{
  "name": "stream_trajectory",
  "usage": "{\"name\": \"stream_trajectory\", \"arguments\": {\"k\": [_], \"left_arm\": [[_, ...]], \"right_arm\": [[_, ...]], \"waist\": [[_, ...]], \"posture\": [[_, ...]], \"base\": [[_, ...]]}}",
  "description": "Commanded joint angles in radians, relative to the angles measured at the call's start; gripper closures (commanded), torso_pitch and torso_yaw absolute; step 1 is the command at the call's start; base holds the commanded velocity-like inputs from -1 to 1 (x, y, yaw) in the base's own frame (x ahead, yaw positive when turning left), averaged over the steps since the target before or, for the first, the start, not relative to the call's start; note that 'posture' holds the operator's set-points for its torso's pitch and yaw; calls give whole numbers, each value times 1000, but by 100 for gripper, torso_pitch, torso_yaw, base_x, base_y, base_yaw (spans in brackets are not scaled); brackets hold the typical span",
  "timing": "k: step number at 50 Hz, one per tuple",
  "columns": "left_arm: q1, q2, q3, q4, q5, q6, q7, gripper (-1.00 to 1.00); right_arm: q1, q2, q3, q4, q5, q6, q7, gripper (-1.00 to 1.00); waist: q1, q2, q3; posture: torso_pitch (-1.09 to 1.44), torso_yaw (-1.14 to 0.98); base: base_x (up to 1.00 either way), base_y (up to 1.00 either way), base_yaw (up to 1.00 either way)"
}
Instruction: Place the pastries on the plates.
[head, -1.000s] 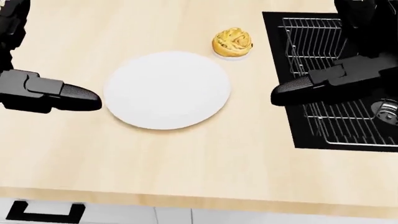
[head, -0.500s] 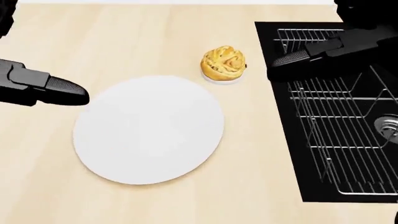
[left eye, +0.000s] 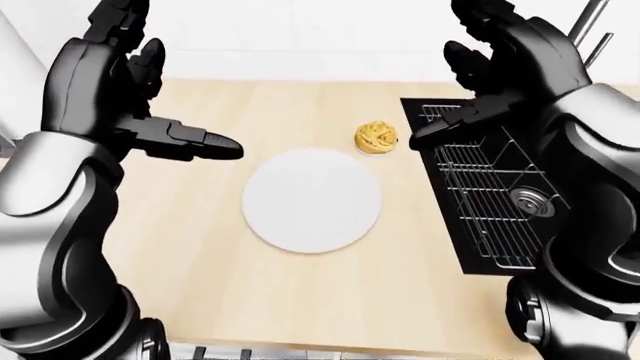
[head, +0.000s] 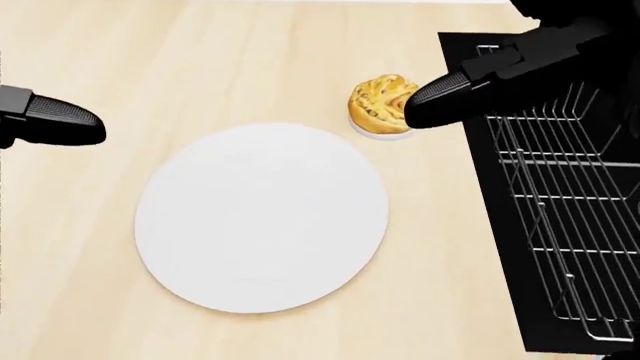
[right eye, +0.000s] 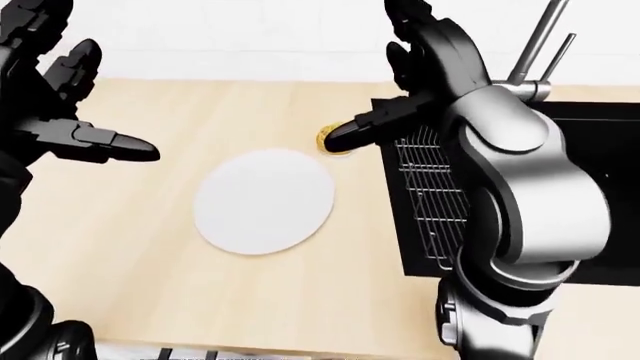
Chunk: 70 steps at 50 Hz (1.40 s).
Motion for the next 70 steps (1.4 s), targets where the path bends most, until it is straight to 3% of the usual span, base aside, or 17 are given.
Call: {"name": "stream_trajectory", "arguments": {"k": [1,3,12,17,28,32,37,42,47,55,70], "left_arm": [[-25,14,11,-13,1,-32,9,-100],[-23,13,11,-9,-3,-37,13,-100],[-17,0,4,-13,-26,-36,37,-100],[-8,7,14,13,-33,-61,37,-100],[-5,12,17,32,-45,-82,50,-100],[8,13,19,36,-48,-94,51,-100],[32,-6,-18,64,-20,-158,47,-100],[6,-32,-52,197,21,-266,37,-100],[-21,-38,-41,246,15,-297,21,-100],[-2,-41,-24,201,-15,-287,16,-100],[-8,-39,-24,152,-51,-242,24,-100]], "right_arm": [[-25,-14,3,17,-41,-66,13,-100],[-39,-3,1,61,-65,-85,23,-100],[-88,27,83,319,-257,-272,106,-100],[-129,76,77,473,-350,-386,132,-100],[-254,88,85,868,-495,-627,146,-100],[-303,90,72,1020,-515,-717,131,-100],[-391,97,81,1255,-536,-851,98,-100],[-460,102,75,1489,-528,-998,65,-100],[-510,105,77,1672,-527,-1127,34,-100],[-502,117,75,1725,-527,-1193,-8,-100],[-475,137,67,1765,-519,-1255,-111,-100]], "waist": [[0,1,-23],[1,1,-24],[1,2,-28],[0,7,-32],[-1,13,-39],[-2,15,-40],[-4,18,-43],[-2,17,-46],[-3,17,-50],[-3,17,-44],[-2,15,16]], "posture": [[0,0],[0,0],[0,0],[0,0],[0,0],[0,0],[0,0],[0,0],[0,0],[2,0],[13,0]], "base": [[0,0,0],[0,0,0],[0,0,0],[0,0,0],[0,0,0],[0,0,0],[0,0,0],[0,0,0],[0,0,0],[0,0,0],[0,0,0]]}}
